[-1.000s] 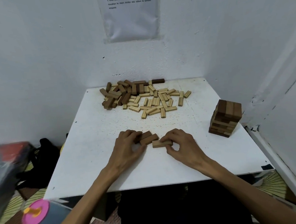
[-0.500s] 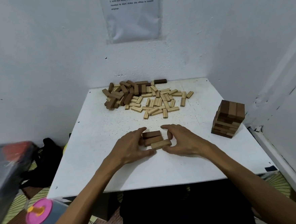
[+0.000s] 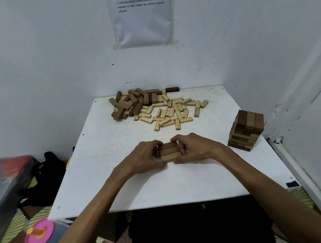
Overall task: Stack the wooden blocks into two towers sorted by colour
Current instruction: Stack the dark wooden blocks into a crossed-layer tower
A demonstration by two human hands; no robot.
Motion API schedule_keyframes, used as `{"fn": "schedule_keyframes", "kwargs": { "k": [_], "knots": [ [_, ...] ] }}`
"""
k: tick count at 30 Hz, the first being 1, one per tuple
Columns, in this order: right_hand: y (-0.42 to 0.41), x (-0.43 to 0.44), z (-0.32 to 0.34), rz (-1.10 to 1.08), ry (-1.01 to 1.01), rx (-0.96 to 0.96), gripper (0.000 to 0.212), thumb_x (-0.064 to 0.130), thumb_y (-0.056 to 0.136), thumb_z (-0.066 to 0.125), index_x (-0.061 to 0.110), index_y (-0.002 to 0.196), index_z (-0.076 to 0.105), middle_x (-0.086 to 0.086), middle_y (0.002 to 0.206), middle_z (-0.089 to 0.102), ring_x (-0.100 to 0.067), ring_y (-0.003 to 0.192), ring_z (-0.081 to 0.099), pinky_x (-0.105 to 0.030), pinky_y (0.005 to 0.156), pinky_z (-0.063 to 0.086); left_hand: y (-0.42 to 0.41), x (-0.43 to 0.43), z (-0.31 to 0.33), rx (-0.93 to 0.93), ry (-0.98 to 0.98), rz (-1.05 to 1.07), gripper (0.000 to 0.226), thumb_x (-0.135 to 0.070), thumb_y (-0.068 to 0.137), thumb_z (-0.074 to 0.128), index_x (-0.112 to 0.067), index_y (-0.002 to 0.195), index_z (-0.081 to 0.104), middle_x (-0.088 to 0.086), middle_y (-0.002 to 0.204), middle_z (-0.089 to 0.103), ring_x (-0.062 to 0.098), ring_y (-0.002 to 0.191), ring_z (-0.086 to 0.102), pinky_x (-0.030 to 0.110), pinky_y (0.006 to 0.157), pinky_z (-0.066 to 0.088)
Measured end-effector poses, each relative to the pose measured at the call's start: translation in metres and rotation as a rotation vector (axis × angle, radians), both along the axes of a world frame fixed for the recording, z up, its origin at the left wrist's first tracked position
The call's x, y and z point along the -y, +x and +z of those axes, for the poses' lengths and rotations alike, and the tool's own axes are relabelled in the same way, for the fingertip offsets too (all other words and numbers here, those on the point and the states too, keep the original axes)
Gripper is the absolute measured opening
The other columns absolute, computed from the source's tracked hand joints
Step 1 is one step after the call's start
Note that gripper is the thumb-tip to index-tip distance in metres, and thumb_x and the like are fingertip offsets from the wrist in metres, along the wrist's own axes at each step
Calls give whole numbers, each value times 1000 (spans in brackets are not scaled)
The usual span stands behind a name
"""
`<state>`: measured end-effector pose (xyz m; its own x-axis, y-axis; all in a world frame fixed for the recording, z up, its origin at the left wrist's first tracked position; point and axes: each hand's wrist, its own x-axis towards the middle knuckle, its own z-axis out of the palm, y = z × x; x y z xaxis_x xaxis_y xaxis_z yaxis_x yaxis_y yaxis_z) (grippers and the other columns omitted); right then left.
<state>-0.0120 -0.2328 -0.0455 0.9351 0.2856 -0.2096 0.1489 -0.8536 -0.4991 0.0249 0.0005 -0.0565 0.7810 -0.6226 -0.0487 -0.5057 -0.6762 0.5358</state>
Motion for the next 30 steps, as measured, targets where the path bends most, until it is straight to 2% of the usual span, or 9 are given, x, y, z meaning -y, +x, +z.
{"fn": "schedule_keyframes", "kwargs": {
  "k": [3,8,12,19,23,27,30],
  "knots": [
    [2,0,1,8,8,-16,82,49,84,81,22,150,44,5,98,60,-12,90,57,-28,76,46,3,0,0,-12,7,-1,63,-34,79,86,-18,135,61,-7,101,64,1,77,55,11,65,37],
    [4,6,3,29,10,-5,78,47,83,83,21,147,48,5,99,63,-1,84,52,-24,73,41,4,2,0,-28,17,-9,68,-35,79,86,-18,138,58,-7,104,62,0,79,54,11,67,36],
    [4,7,0,33,38,4,75,46,82,84,20,144,50,6,100,63,-3,88,55,-26,78,46,6,2,1,-34,40,-17,67,-37,78,86,-19,136,58,-7,102,62,0,79,54,12,66,35],
    [7,8,0,49,16,-11,74,48,83,83,21,143,49,8,100,62,-2,86,54,-22,71,40,7,2,3,-27,75,-53,67,-38,81,83,-18,138,55,-7,104,60,2,83,54,11,66,35],
    [8,7,0,42,-2,-20,72,49,81,84,22,140,51,7,98,63,-2,85,55,-24,71,40,7,2,2,13,83,-53,68,-47,81,83,-19,138,58,-5,106,59,7,85,53,22,73,41],
    [8,7,0,21,8,-24,70,47,81,85,22,137,53,6,99,62,-3,84,54,-24,70,40,3,0,-7,115,23,-11,78,-56,77,83,-28,143,54,-4,127,49,14,112,50,31,90,47],
    [5,7,-2,17,-7,24,72,50,80,84,22,139,54,7,109,53,-7,92,50,-26,75,40,3,-2,-11,214,8,-63,65,-63,75,75,-32,130,59,-9,130,56,16,116,48,40,94,48]
  ]
}}
